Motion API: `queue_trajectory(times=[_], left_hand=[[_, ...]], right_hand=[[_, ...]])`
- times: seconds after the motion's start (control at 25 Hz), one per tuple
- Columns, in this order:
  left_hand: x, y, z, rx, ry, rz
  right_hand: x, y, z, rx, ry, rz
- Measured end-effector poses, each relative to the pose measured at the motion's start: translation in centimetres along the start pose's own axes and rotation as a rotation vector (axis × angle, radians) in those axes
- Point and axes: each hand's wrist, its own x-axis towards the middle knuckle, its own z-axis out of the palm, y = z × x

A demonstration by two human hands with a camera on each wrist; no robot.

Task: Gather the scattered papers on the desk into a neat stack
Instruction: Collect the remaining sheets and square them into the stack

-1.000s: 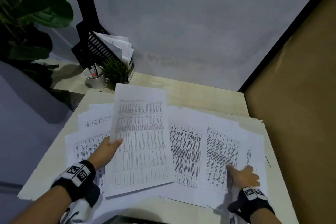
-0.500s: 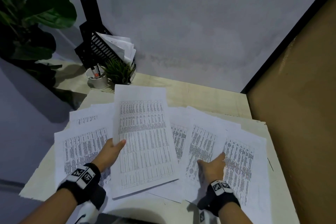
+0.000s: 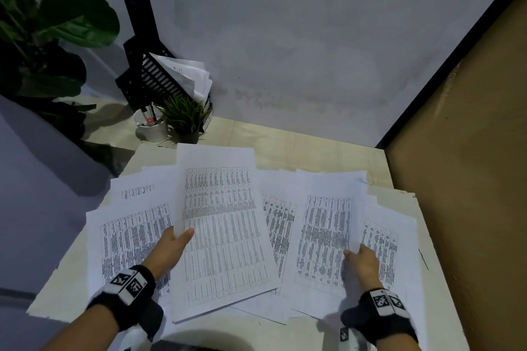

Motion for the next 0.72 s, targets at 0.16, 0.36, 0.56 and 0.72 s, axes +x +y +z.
queue_trajectory(times=[0.16,0.36,0.56,0.72], left_hand=[[0.4,1.0,0.5,-0.018,-0.027,0.033],[0.2,4.2,1.6,-0.063,-0.041,0.085],[-0.8,9.8,2.9,-0.215,-0.134,0.193],[-0.4,13.1,4.0,-0.338,-0.185,0.268]], right_hand=[[0.3,-1.8,-5.0,-0.137,0.159,-0.087],[-1.8,-6.3,-10.7,-0.054,0.426,-0.232],[-3.5,-11.0,-12.4,0.192,0.436,-0.357],[-6.4,-12.1,-8.5,0.372,0.120,-0.366]])
